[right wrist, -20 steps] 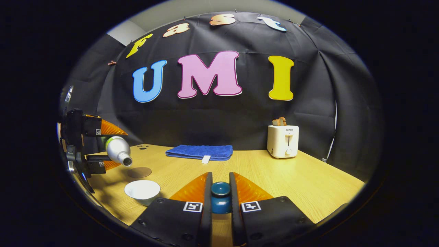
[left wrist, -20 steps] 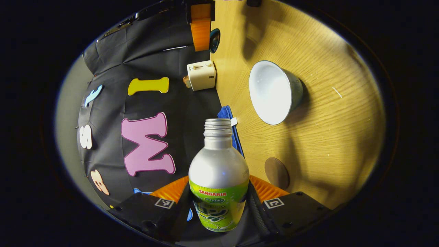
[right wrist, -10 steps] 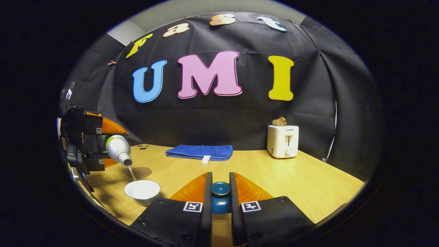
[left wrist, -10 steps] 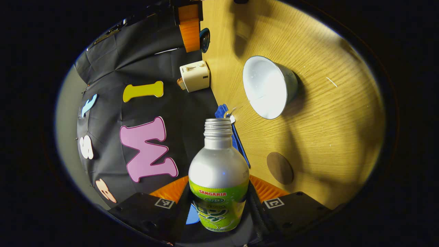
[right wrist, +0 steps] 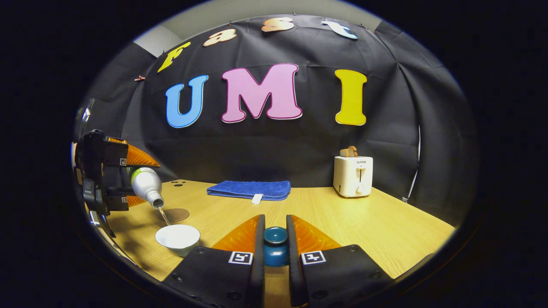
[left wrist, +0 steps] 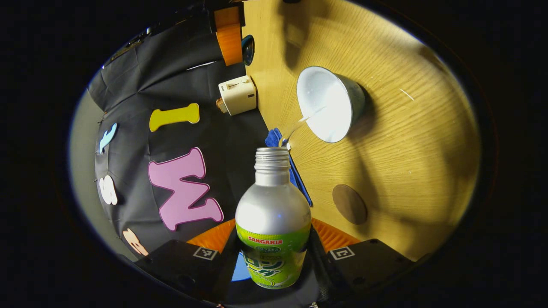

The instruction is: Open the teacup lid with one hand, grasp the water bottle and pour water into the teacup with the other hand; after pouring, place the water bottle on the coaster and then close the teacup lid.

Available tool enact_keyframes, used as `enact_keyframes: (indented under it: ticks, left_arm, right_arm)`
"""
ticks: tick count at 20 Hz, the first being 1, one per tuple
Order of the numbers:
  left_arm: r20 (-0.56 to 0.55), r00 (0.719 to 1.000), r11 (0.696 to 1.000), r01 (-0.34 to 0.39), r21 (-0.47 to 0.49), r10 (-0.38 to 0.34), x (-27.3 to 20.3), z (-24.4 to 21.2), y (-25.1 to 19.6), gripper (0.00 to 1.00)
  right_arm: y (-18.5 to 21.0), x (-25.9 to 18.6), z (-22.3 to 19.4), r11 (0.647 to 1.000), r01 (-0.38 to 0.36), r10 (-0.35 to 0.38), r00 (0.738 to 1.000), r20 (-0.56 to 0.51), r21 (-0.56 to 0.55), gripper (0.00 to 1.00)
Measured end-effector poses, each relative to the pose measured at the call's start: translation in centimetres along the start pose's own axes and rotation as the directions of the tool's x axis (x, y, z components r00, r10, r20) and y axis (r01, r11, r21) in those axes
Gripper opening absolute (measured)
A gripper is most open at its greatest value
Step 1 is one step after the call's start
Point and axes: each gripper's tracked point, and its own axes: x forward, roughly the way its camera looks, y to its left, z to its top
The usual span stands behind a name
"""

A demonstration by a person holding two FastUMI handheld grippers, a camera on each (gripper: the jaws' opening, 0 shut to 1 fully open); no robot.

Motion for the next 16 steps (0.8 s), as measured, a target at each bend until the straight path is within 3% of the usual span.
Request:
enact_keyframes:
  ticks: [16]
  left_arm:
    - [-0.021,0.998,0.989,0.055,0.138,-0.052,-0.19,-0.20,0.23,0.80]
  right_arm:
    - [-0.01,0.02,0.01,1.000,0.000,0.000,1.000,0.000,0.000,0.26]
